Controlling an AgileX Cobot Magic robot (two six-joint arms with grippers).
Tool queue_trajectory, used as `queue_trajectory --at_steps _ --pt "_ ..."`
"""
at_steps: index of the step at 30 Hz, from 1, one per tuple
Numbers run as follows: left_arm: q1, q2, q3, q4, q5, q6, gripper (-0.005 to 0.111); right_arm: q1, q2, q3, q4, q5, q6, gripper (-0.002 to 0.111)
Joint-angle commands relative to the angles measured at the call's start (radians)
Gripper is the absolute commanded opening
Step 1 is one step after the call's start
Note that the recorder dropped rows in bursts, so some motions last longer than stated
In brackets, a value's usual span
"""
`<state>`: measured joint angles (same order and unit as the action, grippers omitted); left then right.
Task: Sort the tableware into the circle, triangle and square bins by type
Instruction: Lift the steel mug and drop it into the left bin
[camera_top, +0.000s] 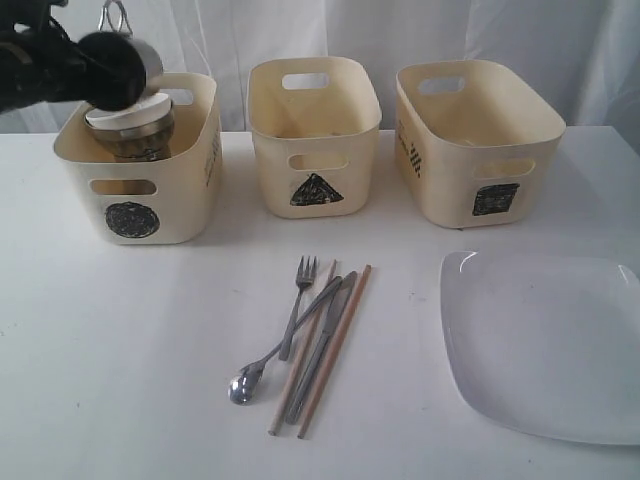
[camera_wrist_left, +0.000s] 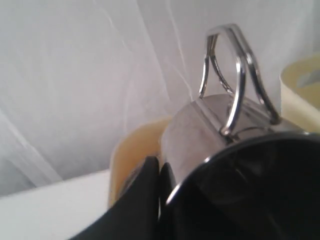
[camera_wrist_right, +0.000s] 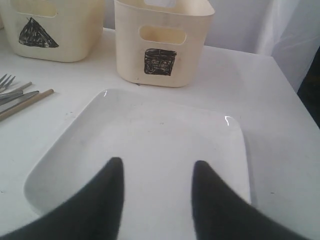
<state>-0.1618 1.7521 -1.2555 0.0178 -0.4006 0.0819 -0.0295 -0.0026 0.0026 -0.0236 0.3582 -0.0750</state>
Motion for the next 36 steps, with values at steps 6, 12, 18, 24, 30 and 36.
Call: queue_trajectory --at_steps 6,12,18,24,30,36 --pt "-0.013 -0.014 -0.003 0.037 0.270 -0.138 0.000 -0.001 0.003 -0.003 -0.003 -0.008 0.001 0.031" --pt "-0.032 -0.014 -0.003 0.037 0.261 -0.138 0.000 -0.001 0.003 -0.003 -0.083 -0.008 0.001 0.104" --pt "-0.032 -0.014 -0.003 0.037 0.258 -0.148 0.044 -0.001 0.003 -0.003 -0.052 -0.008 0.001 0.030" --pt "-0.032 -0.038 -0.046 0.037 0.354 -0.184 0.058 -0.001 0.003 -0.003 -0.061 -0.008 0.001 0.002" --pt "-0.032 -0.143 -0.090 0.037 0.427 -0.170 0.058 -0.001 0.003 -0.003 -0.063 -0.008 0.001 0.033" --pt "-0.032 -0.264 -0.091 0.037 0.514 -0.152 0.057 -0.001 0.003 -0.003 -0.091 -0.008 0.001 0.089"
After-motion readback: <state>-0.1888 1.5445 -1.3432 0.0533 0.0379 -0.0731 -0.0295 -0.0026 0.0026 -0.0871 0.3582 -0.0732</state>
